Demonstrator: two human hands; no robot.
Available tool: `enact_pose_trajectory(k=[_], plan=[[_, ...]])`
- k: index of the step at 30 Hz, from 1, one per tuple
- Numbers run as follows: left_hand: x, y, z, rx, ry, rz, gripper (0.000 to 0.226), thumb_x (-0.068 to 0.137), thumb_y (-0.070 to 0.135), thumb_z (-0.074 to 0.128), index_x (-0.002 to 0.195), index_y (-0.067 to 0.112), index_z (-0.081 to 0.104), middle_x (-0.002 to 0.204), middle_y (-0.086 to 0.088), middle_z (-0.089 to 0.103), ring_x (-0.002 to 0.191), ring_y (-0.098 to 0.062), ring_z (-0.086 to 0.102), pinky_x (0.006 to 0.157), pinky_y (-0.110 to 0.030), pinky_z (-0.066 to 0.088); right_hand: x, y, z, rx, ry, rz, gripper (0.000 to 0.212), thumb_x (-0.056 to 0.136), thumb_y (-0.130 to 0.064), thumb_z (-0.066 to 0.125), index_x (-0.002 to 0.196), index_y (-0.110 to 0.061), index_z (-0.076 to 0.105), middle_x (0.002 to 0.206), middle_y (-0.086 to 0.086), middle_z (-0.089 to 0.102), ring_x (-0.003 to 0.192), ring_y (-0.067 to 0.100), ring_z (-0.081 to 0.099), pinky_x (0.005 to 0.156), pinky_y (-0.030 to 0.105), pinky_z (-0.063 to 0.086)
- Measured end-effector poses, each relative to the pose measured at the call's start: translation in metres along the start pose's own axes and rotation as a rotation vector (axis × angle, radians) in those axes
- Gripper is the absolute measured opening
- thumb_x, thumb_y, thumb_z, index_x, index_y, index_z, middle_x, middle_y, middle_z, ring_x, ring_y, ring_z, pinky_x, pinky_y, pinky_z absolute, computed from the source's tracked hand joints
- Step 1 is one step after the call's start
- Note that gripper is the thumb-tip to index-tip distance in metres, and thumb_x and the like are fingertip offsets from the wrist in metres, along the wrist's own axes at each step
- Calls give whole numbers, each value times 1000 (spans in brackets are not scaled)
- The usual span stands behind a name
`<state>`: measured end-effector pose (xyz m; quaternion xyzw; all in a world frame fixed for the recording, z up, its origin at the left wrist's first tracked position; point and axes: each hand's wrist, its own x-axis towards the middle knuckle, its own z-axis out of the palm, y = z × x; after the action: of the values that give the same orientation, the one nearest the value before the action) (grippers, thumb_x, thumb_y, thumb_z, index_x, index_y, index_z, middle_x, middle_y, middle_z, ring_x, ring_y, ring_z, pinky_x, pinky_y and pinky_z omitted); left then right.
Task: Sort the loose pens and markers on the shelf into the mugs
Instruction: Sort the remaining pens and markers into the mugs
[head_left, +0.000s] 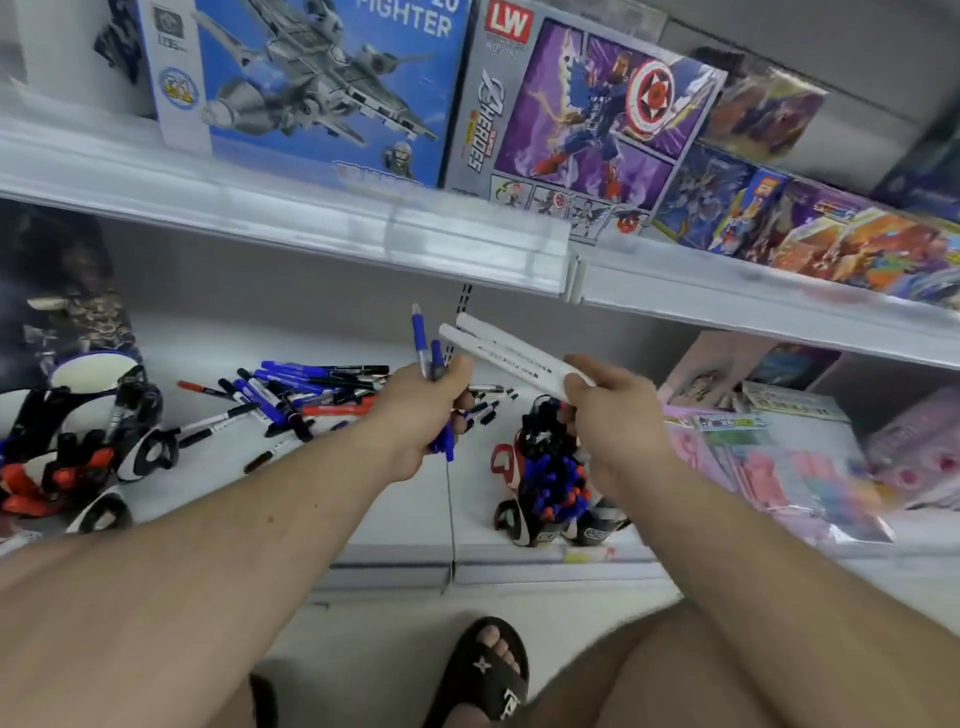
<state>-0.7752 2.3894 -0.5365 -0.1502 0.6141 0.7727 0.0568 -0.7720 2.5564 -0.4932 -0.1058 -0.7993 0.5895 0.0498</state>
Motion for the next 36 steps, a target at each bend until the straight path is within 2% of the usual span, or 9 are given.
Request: enact_pose_trajectory(k=[2,4,6,8,11,20,25,28,36], plan=[[8,-5,17,69,-47,-12,27,97,42,56,84,18,55,69,1,55,49,-12,46,54,-27,41,27,4,-36,-215,70,-97,32,98,-12,51,126,-19,66,88,5,69,68,23,55,60,28,41],[17,-7,33,62,-68,-21,27,97,41,57,84,18,54,68,1,52,48,-12,44,56,-27,41,51,12,-70,-453,113,-172,33,98,-12,51,127,-19,65,113,8,69,76,26,64,64,24,45],[22,-7,50,21,-88,-39,25,97,40,58,85,19,55,67,2,51,49,-12,43,54,-25,39,72,23,-97,-660,135,-204,34,98,-10,50,129,-15,64,128,13,64,100,33,64,78,28,48],[28,-9,66,-25,-122,-58,24,96,39,60,85,18,54,65,2,49,48,-11,40,48,-24,36,89,36,-114,-864,132,-204,36,98,-9,47,131,-13,62,131,17,62,116,37,58,91,34,46],[39,-20,81,-4,-166,-90,24,94,39,62,88,16,55,63,2,47,44,-10,38,44,-24,31,114,57,-126,-1042,106,-216,37,96,-8,48,131,-11,61,125,24,62,111,42,58,90,38,46],[76,-53,68,130,-110,-153,27,91,41,66,94,16,56,59,4,39,45,-11,32,42,-23,30,195,118,-104,-1263,-55,-238,48,88,4,51,134,-11,58,127,19,58,111,37,58,90,36,47],[88,-57,58,144,-183,-171,33,91,35,68,75,21,42,53,5,32,45,-12,21,44,-25,20,226,149,-78,-1412,-245,-212,60,80,8,50,135,-15,57,123,13,57,105,30,61,88,36,53],[94,-62,57,189,-195,-171,37,91,33,68,71,22,39,53,5,32,45,-13,21,45,-25,20,240,165,-65,-1473,-308,-221,58,81,9,46,133,-14,56,127,14,56,110,30,61,93,38,53],[104,-72,51,389,-263,-170,31,93,35,64,74,18,46,60,0,40,47,-14,33,51,-26,33,260,204,-50,-1503,-394,-157,42,89,-1,61,129,-17,62,122,11,64,106,25,65,94,33,53]])
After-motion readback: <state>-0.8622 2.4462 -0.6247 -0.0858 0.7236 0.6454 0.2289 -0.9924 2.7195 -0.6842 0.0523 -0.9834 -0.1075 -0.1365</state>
